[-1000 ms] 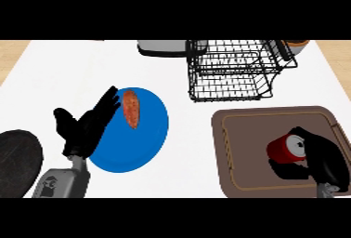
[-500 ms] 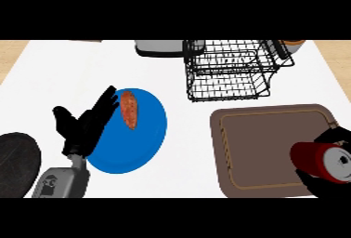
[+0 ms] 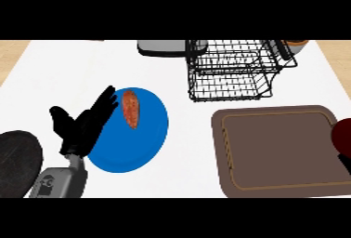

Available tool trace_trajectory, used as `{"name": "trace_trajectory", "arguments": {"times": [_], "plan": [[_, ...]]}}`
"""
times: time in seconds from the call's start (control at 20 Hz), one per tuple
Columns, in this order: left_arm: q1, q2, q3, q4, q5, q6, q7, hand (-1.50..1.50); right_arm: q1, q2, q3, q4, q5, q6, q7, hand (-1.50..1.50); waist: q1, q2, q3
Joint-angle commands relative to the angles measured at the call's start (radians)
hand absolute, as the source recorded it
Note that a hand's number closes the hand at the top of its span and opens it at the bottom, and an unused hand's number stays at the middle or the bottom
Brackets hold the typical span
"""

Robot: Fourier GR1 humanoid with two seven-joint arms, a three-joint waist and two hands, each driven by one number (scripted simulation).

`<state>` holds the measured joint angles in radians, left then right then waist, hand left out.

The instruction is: Pick the can from the tray and place it in the tiered basket

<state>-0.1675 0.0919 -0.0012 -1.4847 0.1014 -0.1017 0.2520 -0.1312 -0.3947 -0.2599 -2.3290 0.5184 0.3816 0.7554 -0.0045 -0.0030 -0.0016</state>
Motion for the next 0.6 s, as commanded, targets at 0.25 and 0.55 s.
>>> {"name": "trace_trajectory", "arguments": {"times": [0.25,0.55], "plan": [[-0.015,-0.026,-0.017,0.030,-0.034,0.016,-0.046,0.00,-0.500,-0.166,0.004,0.194,-0.127,0.109,0.246,1.50,0.017,0.004,0.000],[-0.086,-0.020,0.002,0.017,-0.013,0.025,0.044,0.00,-0.723,-0.149,0.149,0.440,-0.038,0.075,0.255,1.50,0.023,0.006,0.000]]}}
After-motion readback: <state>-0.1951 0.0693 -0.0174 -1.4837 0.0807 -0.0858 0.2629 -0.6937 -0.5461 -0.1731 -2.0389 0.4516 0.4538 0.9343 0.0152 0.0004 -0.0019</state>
